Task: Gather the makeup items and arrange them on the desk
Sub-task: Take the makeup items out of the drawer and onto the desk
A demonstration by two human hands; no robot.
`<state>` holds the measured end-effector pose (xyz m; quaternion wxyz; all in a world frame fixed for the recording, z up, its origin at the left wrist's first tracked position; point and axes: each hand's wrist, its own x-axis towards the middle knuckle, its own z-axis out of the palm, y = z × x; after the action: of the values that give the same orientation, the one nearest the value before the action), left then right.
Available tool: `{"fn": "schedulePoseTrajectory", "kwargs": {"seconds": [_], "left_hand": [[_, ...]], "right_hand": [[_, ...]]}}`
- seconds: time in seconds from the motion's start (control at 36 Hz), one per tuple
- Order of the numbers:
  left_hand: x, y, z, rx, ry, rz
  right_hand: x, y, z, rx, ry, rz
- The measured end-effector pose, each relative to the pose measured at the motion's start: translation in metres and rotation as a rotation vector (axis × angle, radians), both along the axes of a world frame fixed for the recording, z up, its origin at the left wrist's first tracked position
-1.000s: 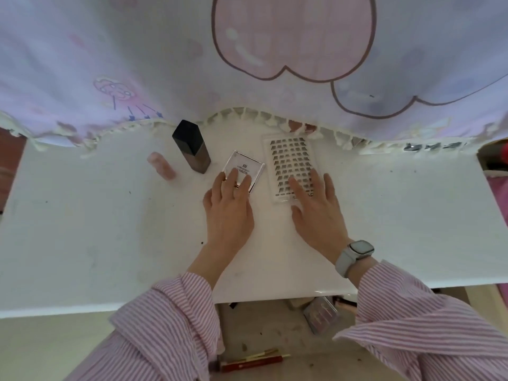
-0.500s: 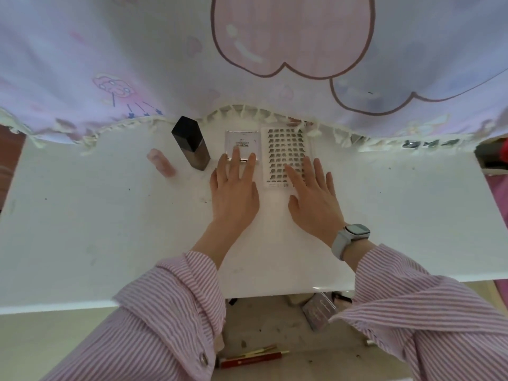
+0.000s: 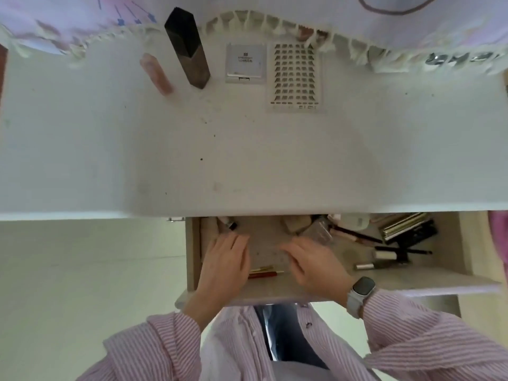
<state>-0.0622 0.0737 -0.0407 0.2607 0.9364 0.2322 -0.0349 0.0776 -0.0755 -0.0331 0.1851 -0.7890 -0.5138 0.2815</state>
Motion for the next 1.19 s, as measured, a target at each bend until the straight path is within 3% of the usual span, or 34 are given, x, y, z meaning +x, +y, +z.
{"fn": "schedulePoseTrajectory", "kwargs": {"seconds": [0.08, 0.19, 0.42, 0.56, 0.64, 0.89, 1.19], "left_hand": [[-0.007, -0.001, -0.015, -0.094, 0.32, 0.159], [0.0, 0.004, -0.029, -0.147, 0.526, 0.309], [0.016, 0.019, -0.05, -0.202, 0.526, 0.443], [0.031, 0.022, -0.057, -0.304, 0.413, 0.637], [0.041, 0.024, -0.062, -0.328, 0.449, 0.716], [0.047, 0.019, -0.065, -0.092, 0.595, 0.539], [0.025, 0.022, -0.064, -0.053, 0.63, 0.185]], "right_hand": [[-0.018, -0.001, -0.027, -0.351, 0.166, 0.102], [-0.034, 0.021, -0.048, -0.52, 0.267, 0.063], [-0.056, 0.051, -0.058, -0.758, 0.267, 0.213], [-0.053, 0.057, -0.059, -0.783, 0.239, 0.234], [-0.048, 0.055, -0.06, -0.743, 0.284, 0.223], [-0.024, 0.03, -0.049, -0.825, 0.228, 0.266], [0.002, 0.002, -0.028, -0.775, 0.218, 0.104]]}}
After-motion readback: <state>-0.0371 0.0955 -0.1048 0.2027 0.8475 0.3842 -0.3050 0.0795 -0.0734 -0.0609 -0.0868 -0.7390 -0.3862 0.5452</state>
